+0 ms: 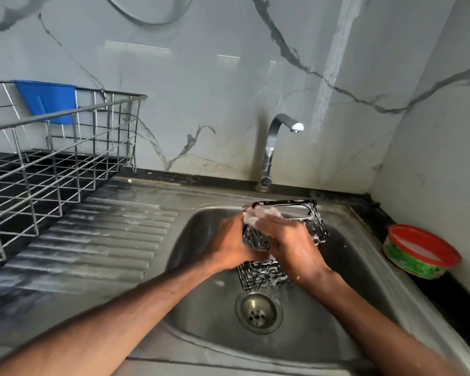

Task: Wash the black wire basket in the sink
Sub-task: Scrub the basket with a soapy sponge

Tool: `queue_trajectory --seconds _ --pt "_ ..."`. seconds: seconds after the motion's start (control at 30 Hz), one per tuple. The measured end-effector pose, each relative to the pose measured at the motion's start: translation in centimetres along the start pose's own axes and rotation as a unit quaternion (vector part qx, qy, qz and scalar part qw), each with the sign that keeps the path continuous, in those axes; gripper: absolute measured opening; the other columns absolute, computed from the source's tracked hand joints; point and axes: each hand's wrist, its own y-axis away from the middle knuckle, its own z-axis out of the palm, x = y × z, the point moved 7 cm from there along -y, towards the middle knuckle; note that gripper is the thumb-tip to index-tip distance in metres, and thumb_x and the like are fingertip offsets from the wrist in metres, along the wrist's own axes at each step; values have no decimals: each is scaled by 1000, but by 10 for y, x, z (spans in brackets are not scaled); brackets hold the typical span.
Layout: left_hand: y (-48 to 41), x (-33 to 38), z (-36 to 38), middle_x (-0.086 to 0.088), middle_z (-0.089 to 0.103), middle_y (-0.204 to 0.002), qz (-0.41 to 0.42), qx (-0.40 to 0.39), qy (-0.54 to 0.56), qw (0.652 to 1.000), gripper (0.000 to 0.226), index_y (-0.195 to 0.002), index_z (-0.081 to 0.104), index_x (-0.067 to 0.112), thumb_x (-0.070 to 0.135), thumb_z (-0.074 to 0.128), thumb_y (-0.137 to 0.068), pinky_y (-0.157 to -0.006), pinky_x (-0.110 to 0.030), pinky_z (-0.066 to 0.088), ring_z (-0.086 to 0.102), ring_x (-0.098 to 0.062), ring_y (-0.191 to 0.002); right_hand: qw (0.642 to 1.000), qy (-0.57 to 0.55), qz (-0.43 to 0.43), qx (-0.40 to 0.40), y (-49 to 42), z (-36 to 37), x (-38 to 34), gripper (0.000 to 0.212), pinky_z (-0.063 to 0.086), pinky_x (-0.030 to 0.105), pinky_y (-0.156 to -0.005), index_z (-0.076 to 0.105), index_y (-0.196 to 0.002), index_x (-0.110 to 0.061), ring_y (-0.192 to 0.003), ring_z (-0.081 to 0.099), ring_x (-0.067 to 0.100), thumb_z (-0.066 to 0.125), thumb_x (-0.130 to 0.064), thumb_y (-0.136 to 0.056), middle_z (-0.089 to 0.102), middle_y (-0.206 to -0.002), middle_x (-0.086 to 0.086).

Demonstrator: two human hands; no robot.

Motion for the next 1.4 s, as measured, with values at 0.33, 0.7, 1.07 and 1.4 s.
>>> queue_trajectory --seconds 0.33,0.7,1.07,1.4 --pt "-6 -19 4 14 68 -107 -34 -18 4 999 82 -124 51 31 36 100 -59 -79 -10 54 67 -1 -96 989 30 123 71 11 -43 87 53 56 47 -98 75 -119 -19 -116 68 23 63 14 -79 67 -131 7" --pt "-4 -15 -22 5 62 -145 -76 -24 -96 992 121 -158 33 24 66 91 -60 -94 -15 39 62 -14 -125 997 65 0 -50 -1 1 23 65 59 44 -94 68 -127 -26 -117 68 25 64 15 -76 63 -139 2" --pt "-9 -27 -23 20 56 -122 -89 -39 23 995 83 -131 43 37 33 96 -68 -70 -1 47 61 3 -93 964 91 242 55 29 -64 118 36 51 11 -62 79 -105 -9 -80 74 19 64 13 -81 78 -103 11" --pt "-5 -26 -21 18 44 -142 -115 -113 70 984 104 -153 24 38 -6 82 -79 -86 -15 49 47 -22 -135 869 -272 394 127 35 -40 120 35 57 38 -80 67 -98 -25 -91 68 19 45 2 -98 73 -100 3"
